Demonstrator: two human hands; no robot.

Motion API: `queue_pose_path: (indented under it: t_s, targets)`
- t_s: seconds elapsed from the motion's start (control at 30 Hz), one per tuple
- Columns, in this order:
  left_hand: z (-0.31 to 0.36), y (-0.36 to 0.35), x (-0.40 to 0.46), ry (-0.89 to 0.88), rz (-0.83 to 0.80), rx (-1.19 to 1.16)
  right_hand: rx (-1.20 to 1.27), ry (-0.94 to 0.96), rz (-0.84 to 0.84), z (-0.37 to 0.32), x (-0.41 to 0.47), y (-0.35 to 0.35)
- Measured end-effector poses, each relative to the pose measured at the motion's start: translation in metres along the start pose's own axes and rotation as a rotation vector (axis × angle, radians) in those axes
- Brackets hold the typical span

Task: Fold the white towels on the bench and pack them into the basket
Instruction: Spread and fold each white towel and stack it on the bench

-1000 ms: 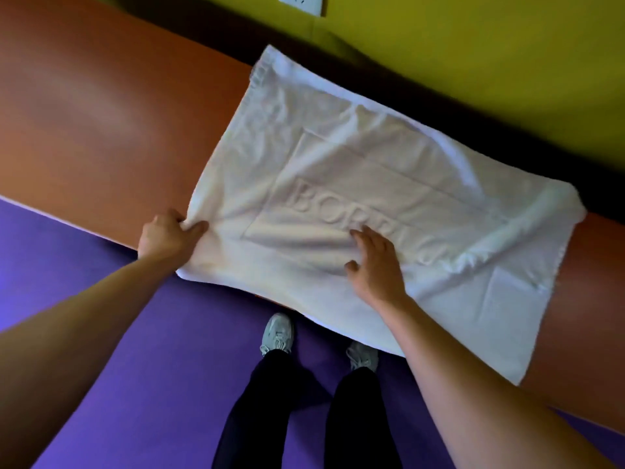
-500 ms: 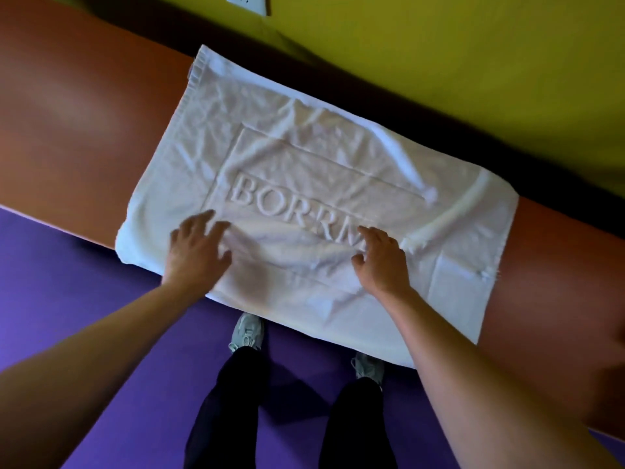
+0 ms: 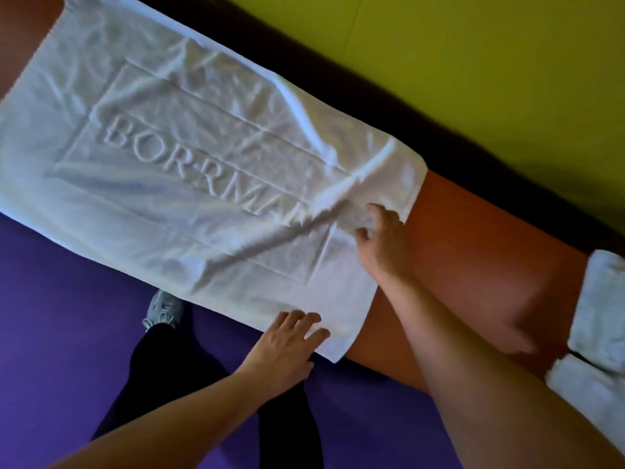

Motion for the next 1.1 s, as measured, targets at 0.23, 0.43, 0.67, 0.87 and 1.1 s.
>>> queue_pose_path:
  t_s: [0.23, 0.43, 0.67, 0.87, 1.1]
  targets:
    - [0.027, -0.033, 0.025, 0.068, -0.193, 0.273, 0.265, -0.328, 0.03, 0.066, 0.061, 0.04]
    - [0.027, -0.035, 0.035, 0.037, 0.097, 0.159, 0.652, -0.641, 0.064, 0.062, 0.099, 0.04]
    - [0.027, 0.017, 0.028, 0.301, 0.284, -0.262, 0.908, -0.592, 0.216, 0.065, 0.107, 0.049]
    - [0.029, 0.04, -0.007, 0.38, 0.369, -0.473, 0.762, -0.501, 0.242, 0.044, 0.095, 0.094]
    - [-0.009, 0.086, -0.053, 0.629, 0.595, -0.71, 0.882, -0.368, 0.203, -0.063, 0.111, 0.095]
Point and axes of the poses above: each hand's wrist, its own x-axis towards the middle knuckle, its own y-axis out of the back of the hand, z = x × y, the point moved 3 cm from there along x, towards the middle knuckle, and after that the axes turned 3 degrees about x, right-handed, at the moved point
